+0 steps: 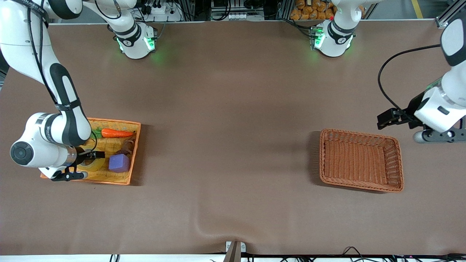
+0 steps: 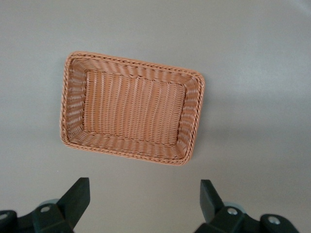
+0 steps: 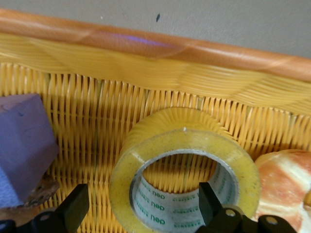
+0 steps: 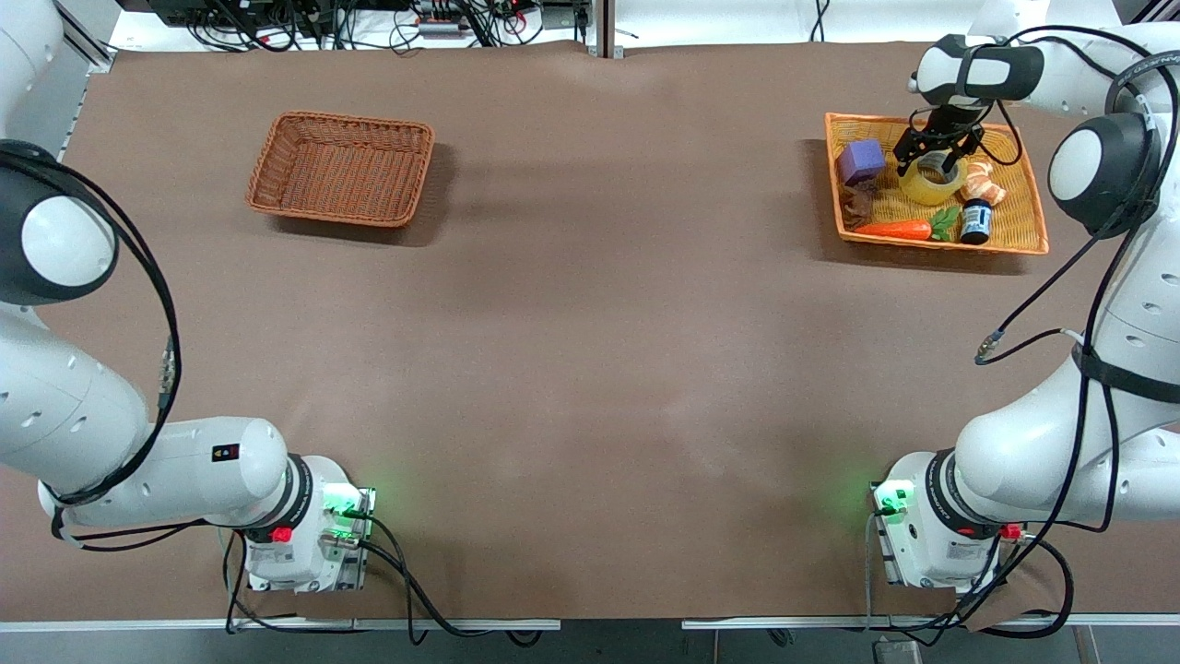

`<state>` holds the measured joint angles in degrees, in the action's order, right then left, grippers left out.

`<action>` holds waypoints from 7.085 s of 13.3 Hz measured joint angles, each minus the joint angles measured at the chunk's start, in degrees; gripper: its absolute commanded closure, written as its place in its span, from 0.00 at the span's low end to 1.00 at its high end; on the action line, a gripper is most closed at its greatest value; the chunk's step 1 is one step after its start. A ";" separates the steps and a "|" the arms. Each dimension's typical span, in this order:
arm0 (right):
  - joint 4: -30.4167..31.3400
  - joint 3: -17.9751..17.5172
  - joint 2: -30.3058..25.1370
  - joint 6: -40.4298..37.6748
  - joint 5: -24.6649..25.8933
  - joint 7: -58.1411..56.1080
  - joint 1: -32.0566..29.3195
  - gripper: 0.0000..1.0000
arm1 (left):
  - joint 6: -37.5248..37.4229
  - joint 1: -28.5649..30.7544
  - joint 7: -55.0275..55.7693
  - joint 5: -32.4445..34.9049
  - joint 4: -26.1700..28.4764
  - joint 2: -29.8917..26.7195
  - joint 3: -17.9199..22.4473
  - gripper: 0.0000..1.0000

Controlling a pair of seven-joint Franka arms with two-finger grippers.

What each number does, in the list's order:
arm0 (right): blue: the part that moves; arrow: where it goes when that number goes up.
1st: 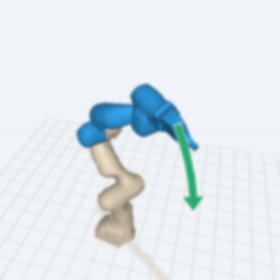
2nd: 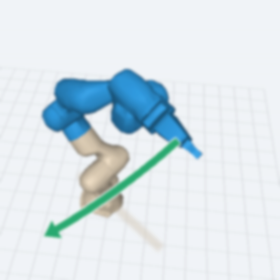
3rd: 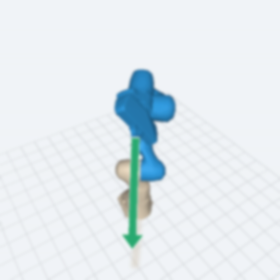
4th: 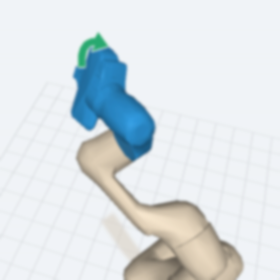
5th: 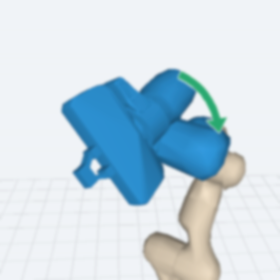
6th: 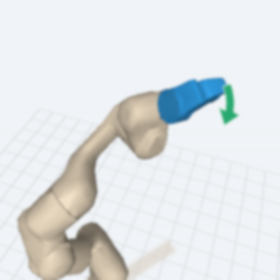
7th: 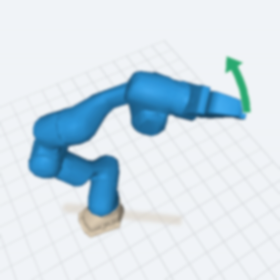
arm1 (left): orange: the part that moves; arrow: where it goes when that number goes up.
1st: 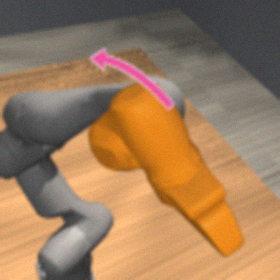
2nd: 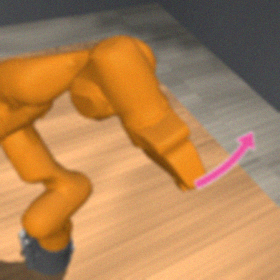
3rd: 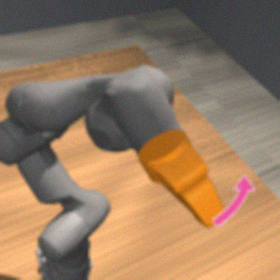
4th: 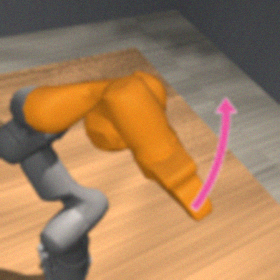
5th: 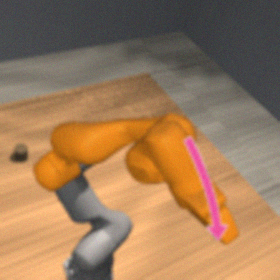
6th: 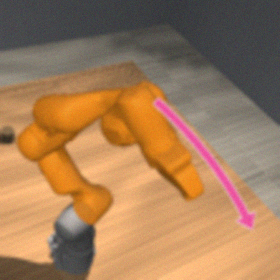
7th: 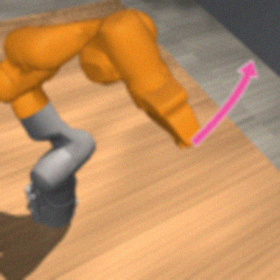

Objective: Transfer tape with both arms
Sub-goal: 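Reach the right gripper down to the tape roll in the yellow tray, then grasp the tape roll with the right gripper and lift it, then set the tape on the table while the left gripper reaches toward it, then lower the left gripper onto the tape while the right gripper withdraws, then grasp the tape roll rim with the left gripper and lift it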

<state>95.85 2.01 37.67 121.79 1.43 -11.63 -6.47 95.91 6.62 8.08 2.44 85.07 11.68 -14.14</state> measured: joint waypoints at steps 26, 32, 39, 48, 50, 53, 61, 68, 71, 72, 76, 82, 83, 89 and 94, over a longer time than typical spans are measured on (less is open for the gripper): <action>-6.44 -1.07 -3.37 -10.51 -0.01 -4.11 4.93 0.94 | 0.78 -1.78 5.60 0.00 -0.09 1.17 0.03 0.00; -13.18 -1.57 -6.00 -19.92 -0.07 -10.77 14.19 0.93 | 0.77 -1.63 7.16 0.00 -0.04 1.18 0.02 0.00; -13.74 -6.05 -13.06 -22.18 -5.83 -19.52 18.38 0.93 | 2.21 -3.16 12.35 0.00 1.96 3.59 -0.05 0.00; -10.68 -6.48 -3.25 -6.37 -5.89 -33.65 25.00 0.80 | 3.83 -2.71 12.45 0.00 1.81 3.87 0.15 0.00; -10.67 -6.49 -0.59 -2.29 -5.89 -36.81 27.24 0.73 | 4.00 -2.72 12.45 0.00 1.84 3.87 0.15 0.00; -10.79 -6.46 0.48 1.78 -5.89 -37.07 31.88 0.57 | 4.36 -2.91 12.45 0.00 1.98 4.21 0.08 0.00; -11.47 -5.57 -0.26 0.74 -5.94 -33.63 34.71 0.00 | 8.98 -9.88 15.47 0.00 2.31 9.89 -0.34 0.00; -12.44 -4.36 -10.34 -12.34 -6.06 -22.01 15.73 0.00 | 30.93 -29.37 46.35 0.06 -0.51 23.93 0.28 0.00; -11.81 -4.30 -16.49 -17.39 -6.06 -16.62 9.13 0.00 | 40.25 -39.41 54.78 0.19 -4.93 31.91 6.17 0.00; -10.97 -4.28 -19.49 -19.02 -6.03 -13.42 7.43 0.00 | 43.79 -42.42 57.23 0.19 -6.10 34.14 8.24 0.00; -6.58 -4.23 -31.74 -30.74 -5.62 1.94 1.34 0.00 | 54.12 -47.01 62.18 0.19 -11.23 40.92 9.80 0.10; -4.30 -4.54 -35.85 -35.07 -4.37 14.47 0.98 0.00 | 59.75 -49.59 62.20 0.19 -15.17 46.30 9.57 0.54; -4.19 -4.48 -35.83 -34.66 -4.32 14.53 0.84 0.00 | 60.58 -49.93 62.20 0.19 -15.41 46.69 9.57 0.59; -4.21 -4.98 -36.31 -35.80 -4.26 14.65 0.82 0.00 | 62.16 -50.79 62.20 0.19 -15.66 48.12 9.69 0.81; -4.71 -4.34 -37.14 -37.69 -4.00 15.26 -2.53 0.00 | 62.41 -50.78 62.20 0.19 -15.85 48.25 9.87 1.00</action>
<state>91.14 -2.33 0.53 84.11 -2.58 3.64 -9.01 158.32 -44.16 70.28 2.63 69.23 59.93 -4.27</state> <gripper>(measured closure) 0.000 0.758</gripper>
